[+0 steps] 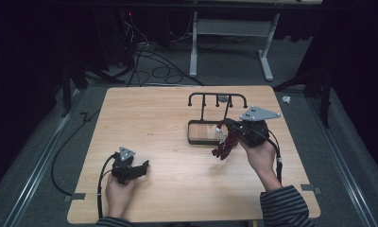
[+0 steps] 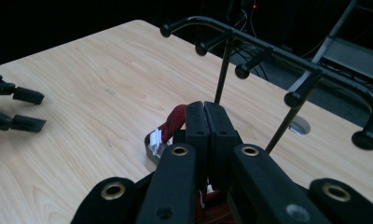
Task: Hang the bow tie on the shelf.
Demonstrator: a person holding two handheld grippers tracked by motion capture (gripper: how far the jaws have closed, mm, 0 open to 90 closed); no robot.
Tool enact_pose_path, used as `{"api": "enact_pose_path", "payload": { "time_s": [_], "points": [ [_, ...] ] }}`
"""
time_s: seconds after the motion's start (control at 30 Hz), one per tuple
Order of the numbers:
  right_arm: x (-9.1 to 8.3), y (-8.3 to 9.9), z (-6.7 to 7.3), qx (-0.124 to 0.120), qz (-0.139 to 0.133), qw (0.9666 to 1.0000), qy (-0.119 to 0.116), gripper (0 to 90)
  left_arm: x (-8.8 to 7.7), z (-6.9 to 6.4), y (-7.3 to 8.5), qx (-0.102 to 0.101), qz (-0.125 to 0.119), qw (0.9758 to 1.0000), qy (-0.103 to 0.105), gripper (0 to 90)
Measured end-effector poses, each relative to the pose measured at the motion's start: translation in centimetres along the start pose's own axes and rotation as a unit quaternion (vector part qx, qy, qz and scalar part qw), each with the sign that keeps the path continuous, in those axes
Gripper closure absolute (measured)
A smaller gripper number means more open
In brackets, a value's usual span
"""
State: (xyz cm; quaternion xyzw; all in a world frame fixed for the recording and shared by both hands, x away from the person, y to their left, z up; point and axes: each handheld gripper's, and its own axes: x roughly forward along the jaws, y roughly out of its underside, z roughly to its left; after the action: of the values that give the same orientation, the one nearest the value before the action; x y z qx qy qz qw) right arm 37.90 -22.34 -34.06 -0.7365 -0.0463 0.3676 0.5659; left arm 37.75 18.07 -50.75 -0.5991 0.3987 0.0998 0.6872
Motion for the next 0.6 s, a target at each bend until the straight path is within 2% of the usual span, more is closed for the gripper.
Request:
{"api": "enact_pose_path", "payload": {
  "time_s": [0.27, 0.6],
  "points": [
    [1.0, -1.3, -0.3, -0.008, 0.001, 1.0000, 0.003, 90.0, 0.0, 0.0, 0.0, 0.000, 0.000, 1.0000, 0.000, 27.2],
    [1.9, -2.7, -0.9, -0.001, -0.001, 1.0000, 0.007, 90.0, 0.0, 0.0, 0.0, 0.001, 0.000, 1.0000, -0.001, 27.2]
  ]
}}
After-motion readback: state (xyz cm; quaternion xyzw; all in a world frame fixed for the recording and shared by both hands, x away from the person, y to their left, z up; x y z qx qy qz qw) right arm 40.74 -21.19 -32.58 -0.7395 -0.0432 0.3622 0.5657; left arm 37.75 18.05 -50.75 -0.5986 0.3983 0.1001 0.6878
